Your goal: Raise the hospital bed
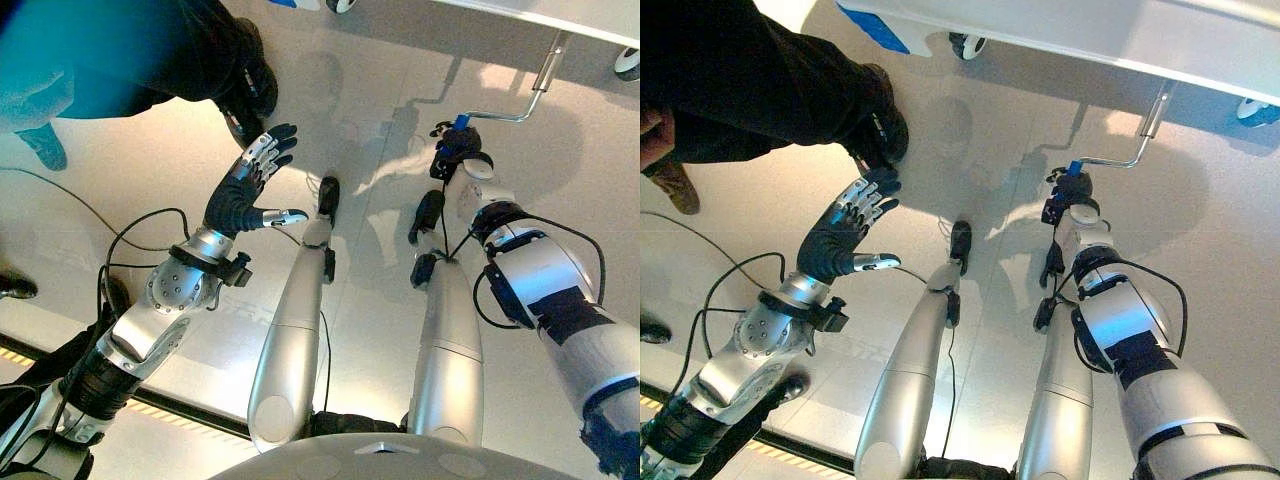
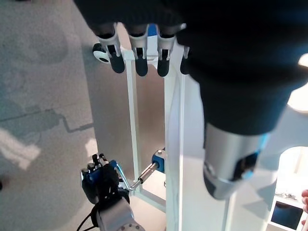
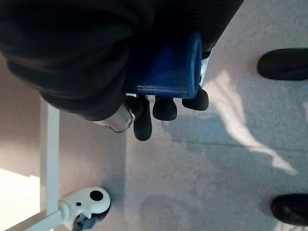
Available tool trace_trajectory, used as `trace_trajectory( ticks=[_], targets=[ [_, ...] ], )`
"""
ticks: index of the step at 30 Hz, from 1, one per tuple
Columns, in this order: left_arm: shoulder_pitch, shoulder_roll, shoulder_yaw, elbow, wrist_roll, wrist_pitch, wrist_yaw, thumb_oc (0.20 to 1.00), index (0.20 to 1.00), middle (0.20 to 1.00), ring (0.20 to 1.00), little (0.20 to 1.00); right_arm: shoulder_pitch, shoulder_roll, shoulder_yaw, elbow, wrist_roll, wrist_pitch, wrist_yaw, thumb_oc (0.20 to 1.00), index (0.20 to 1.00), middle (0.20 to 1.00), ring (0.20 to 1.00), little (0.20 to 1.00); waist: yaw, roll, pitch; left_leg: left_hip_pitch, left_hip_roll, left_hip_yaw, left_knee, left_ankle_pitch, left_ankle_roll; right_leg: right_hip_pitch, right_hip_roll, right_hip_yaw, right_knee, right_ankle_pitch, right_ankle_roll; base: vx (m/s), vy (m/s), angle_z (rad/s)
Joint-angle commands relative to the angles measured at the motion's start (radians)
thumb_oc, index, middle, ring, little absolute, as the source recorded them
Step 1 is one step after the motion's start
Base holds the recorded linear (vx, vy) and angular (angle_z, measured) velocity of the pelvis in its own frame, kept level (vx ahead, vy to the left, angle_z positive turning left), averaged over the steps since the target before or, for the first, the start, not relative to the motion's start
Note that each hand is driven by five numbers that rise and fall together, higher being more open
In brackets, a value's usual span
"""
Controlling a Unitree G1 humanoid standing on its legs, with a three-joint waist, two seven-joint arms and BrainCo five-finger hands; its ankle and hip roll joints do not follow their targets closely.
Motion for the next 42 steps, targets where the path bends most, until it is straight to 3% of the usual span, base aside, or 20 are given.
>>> trace_trajectory(
  ticks=[1,19,27,30,35,42],
  targets=[
    [-0.008,-0.06,-0.015,-0.055,-0.012,-0.057,-0.028,1.0,1.0,1.0,1.0,1.0,-0.037,-0.153,-0.021,0.001,-0.026,-0.031,-0.027,0.2,0.2,0.2,0.2,0.2,-0.018,0.109,-0.024,0.011,-0.022,0.037,0.057,-0.092,0.039,0.027,0.001,0.059,0.008,-0.028,0.071,0.0,0.0,0.0],
    [0.01,-0.01,-0.024,-0.07,-0.054,-0.046,-0.067,1.0,1.0,1.0,1.0,1.0,0.181,-0.384,-0.17,0.05,-0.042,-0.029,-0.083,0.2,0.2,0.2,0.2,0.2,-0.081,0.13,-0.024,-0.011,0.0,0.075,0.06,-0.089,0.029,-0.05,0.018,0.104,0.068,-0.047,0.064,0.0,-0.02,-0.03],
    [0.017,-0.007,-0.029,-0.072,-0.058,-0.04,-0.08,1.0,1.0,1.0,1.0,1.0,0.218,-0.448,-0.192,0.032,-0.023,-0.056,-0.089,0.2,0.2,0.2,0.2,0.2,-0.113,0.111,-0.024,-0.006,0.018,0.09,0.059,-0.089,0.024,-0.063,0.035,0.111,0.081,-0.054,0.058,0.0,-0.035,-0.05],
    [0.029,-0.014,-0.027,-0.072,-0.058,-0.04,-0.087,1.0,1.0,1.0,1.0,1.0,0.243,-0.458,-0.197,-0.026,0.01,-0.096,-0.085,0.2,0.2,0.2,0.2,0.2,-0.128,0.09,-0.024,0.001,0.026,0.093,0.053,-0.09,0.022,-0.061,0.042,0.109,0.075,-0.051,0.058,0.01,-0.03,-0.04],
    [0.074,-0.015,0.013,-0.079,-0.049,-0.038,-0.081,1.0,1.0,1.0,1.0,1.0,0.38,-0.451,-0.241,-0.259,0.071,-0.206,-0.088,0.2,0.2,0.2,0.2,0.2,-0.169,0.042,-0.024,0.014,0.034,0.091,0.04,-0.087,0.014,-0.044,0.055,0.102,0.055,-0.044,0.058,0.0,-0.031,-0.05],
    [0.182,-0.002,0.125,-0.103,-0.042,-0.038,-0.069,1.0,1.0,1.0,1.0,1.0,0.729,-0.342,-0.371,-0.963,0.092,-0.394,-0.068,0.2,0.2,0.2,0.2,0.2,-0.222,-0.026,-0.024,0.021,0.037,0.08,0.016,-0.08,0.011,-0.03,0.062,0.093,0.025,-0.03,0.062,0.0,-0.029,-0.09]
  ],
)
